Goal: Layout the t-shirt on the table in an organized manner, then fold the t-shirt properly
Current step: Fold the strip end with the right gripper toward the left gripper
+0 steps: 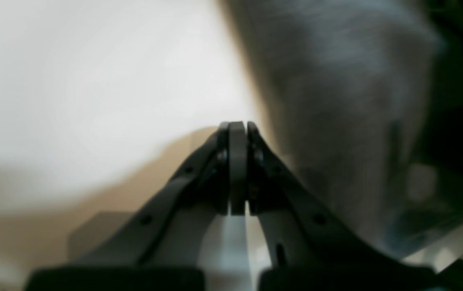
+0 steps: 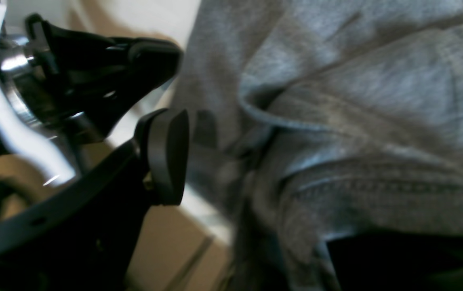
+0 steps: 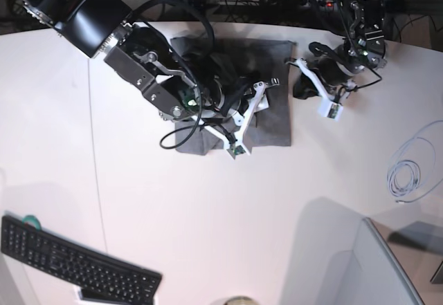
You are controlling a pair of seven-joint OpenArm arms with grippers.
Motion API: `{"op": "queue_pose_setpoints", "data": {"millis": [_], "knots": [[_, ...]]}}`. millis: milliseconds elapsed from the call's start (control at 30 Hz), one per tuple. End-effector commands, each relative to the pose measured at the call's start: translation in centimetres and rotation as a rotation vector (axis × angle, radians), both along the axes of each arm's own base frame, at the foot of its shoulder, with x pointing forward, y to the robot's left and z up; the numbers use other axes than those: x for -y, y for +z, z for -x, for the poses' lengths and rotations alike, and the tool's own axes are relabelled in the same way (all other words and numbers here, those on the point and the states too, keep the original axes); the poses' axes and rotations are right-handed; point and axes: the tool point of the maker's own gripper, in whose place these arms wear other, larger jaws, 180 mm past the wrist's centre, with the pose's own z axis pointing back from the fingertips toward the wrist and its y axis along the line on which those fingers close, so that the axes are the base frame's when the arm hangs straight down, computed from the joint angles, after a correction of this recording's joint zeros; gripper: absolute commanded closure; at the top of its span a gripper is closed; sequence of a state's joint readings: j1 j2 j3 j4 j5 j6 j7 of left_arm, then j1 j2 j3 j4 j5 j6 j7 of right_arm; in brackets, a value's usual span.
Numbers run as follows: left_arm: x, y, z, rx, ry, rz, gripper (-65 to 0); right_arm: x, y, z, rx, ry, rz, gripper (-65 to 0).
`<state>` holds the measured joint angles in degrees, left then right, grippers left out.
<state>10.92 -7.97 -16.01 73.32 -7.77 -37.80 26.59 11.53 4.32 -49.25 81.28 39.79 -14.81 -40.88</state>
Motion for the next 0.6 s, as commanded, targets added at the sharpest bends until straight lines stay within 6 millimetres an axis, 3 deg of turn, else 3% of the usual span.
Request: {"op": "queue_pose_setpoints", "data": {"millis": [0, 300, 567], "knots": [[-0.1, -0.3, 0.3, -0.024, -0.015, -0.025, 0.0, -1.4, 2.3, -1.3, 0.070, 0.001, -0.043, -33.5], [0.0, -0.5, -0.1, -0.023, 0.006, -0.053, 0.0, -2.9, 4.1, -1.3, 0.159, 0.029, -0.052, -33.6], [-0.2, -0.3, -0.2, -0.019, 0.010, -0.055, 0.0, -6.3, 4.3, 0.8, 0.181, 0.151, -0.049, -33.6]]}}
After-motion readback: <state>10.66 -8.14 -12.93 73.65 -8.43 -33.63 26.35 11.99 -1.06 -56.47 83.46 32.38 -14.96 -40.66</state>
